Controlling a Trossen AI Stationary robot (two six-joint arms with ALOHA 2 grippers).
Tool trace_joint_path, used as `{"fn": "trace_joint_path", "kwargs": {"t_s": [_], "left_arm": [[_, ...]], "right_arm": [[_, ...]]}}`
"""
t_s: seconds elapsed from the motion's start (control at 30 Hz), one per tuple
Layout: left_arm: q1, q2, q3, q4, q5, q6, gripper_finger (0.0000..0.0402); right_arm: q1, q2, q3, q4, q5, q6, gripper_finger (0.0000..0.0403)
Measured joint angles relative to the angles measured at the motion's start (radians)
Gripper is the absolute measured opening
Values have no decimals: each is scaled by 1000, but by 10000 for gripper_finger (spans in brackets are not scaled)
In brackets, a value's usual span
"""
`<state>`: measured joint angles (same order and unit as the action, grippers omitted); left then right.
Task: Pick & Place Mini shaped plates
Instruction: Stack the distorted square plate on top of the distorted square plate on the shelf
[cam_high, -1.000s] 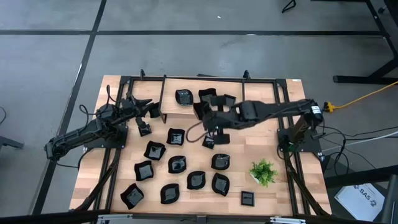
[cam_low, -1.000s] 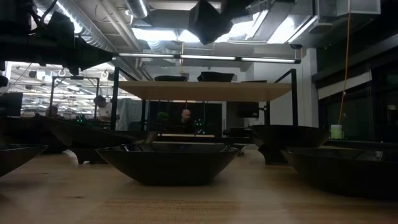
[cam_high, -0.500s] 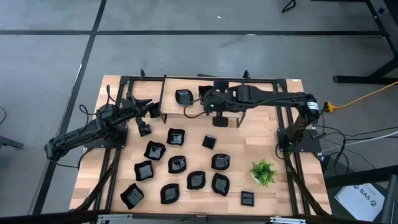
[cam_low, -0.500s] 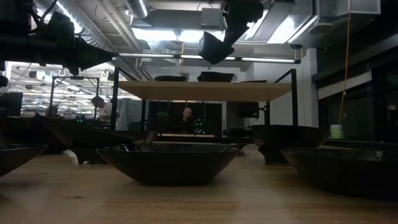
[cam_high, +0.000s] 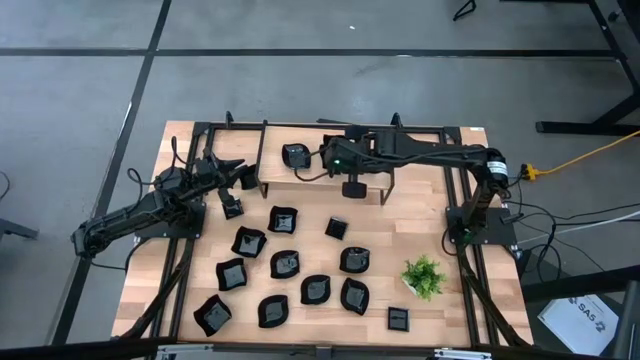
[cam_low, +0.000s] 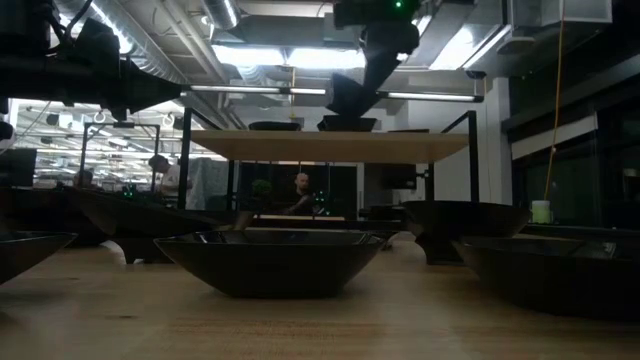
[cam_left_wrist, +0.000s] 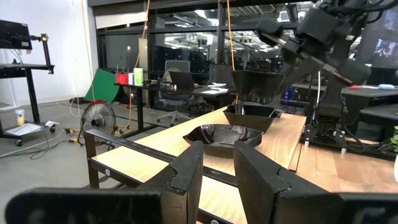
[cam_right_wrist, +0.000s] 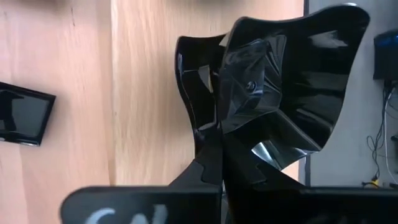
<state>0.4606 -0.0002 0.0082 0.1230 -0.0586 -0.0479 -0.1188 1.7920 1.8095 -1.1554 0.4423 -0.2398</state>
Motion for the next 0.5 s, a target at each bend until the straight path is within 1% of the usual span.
{"fn": "trace_joint_path", "kwargs": {"t_s": [0.3, 0.43, 0.5], "left_arm": [[0, 0, 0, 0, 0, 0, 86], [0, 0, 0, 0, 0, 0, 86], [0, 0, 0, 0, 0, 0, 86]], "right_arm": [[-3, 0, 0, 0, -1, 2, 31], [-11, 0, 0, 0, -3, 4, 35], [-18, 0, 0, 2, -20, 4, 36]]}}
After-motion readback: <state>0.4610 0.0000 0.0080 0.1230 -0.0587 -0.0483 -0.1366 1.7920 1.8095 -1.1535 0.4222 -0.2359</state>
